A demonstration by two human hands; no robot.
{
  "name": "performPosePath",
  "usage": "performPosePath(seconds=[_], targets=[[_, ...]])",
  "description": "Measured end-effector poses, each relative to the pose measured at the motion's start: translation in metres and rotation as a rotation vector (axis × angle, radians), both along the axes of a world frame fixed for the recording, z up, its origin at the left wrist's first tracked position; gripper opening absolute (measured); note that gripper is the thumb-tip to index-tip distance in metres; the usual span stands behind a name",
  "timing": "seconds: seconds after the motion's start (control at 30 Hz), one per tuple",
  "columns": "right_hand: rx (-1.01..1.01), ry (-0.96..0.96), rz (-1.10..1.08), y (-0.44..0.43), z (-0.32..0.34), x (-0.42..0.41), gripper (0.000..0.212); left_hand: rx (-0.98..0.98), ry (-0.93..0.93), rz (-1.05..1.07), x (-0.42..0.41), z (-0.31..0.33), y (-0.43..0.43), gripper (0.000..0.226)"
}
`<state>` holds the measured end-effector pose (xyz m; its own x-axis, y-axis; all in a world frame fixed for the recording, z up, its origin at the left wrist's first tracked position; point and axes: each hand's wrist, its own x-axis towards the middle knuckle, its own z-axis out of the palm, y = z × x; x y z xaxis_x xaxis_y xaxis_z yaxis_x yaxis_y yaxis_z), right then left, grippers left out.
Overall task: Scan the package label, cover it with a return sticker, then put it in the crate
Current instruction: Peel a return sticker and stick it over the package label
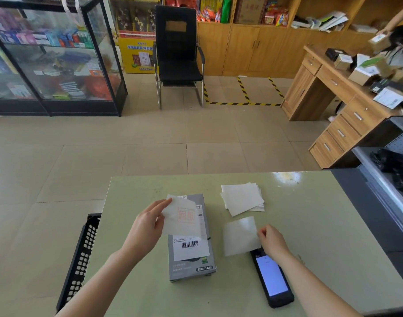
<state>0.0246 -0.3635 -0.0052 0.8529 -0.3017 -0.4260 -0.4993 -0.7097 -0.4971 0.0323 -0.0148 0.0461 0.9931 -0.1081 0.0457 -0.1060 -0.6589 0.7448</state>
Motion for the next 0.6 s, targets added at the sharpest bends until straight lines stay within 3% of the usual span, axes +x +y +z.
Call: performPosePath(seconds=[0.17,0.33,0.43,0.6], targets=[[-0.079,-0.049,0.062,0.013,-0.003,-0.006,0.012,-0.021,-0.013,0.030,-0.006,0.002,0.004,0.046],[-0.220,-0.197,0.074,0.033,0.003,-0.005,0.029,-0.049,-0.047,0.072,-0.009,0.006,0.013,0.047],[0.022,-0.148,0.088,0.064,0.007,-0.005,0.035,-0.056,-0.065,0.079,-0.011,0.010,0.019,0.048],[0.442,0.341,0.096,0.115,0.004,-0.028,0.080,-0.081,-0.103,0.119,-0.013,0.015,0.029,0.048]])
